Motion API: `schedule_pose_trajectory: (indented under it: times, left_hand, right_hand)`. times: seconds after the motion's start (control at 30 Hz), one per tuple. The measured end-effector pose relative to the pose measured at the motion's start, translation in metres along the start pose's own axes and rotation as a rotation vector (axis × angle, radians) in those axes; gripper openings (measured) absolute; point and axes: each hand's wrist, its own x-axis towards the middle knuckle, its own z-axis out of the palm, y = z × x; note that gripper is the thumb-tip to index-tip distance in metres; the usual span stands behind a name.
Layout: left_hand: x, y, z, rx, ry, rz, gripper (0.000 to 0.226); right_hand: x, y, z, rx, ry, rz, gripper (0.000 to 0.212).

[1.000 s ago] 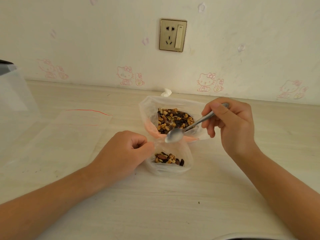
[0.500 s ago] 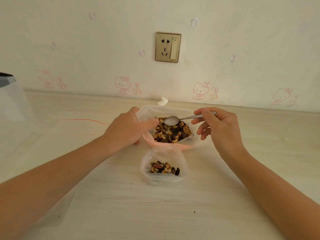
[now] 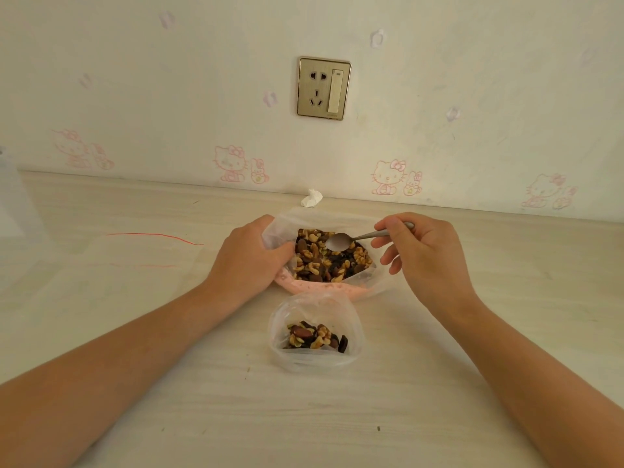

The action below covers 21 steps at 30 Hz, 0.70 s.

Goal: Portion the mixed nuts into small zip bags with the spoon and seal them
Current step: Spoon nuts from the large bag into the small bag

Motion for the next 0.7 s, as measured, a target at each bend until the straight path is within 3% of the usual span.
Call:
schedule_pose_trajectory:
  times: [0.27,0.4,0.7]
  left_hand:
    - [0.000,-0.001,0.001,-0.083,0.007,0.052,0.011]
    - [0.000,0.000,0.001,-0.118,0.001,0.062,0.008]
    - [0.000,0.000,0.001,-0.133,0.006,0.070,0.011]
  right_hand:
    - [-0.004,-0.003,0.009,0.163,-0.109,0.065,0.030]
    - [-0.006,-0.005,0.018,0.269,-0.181,0.217,0.027]
    - [-0.004,-0.005,0.016,0.446,-0.060,0.415,0.022]
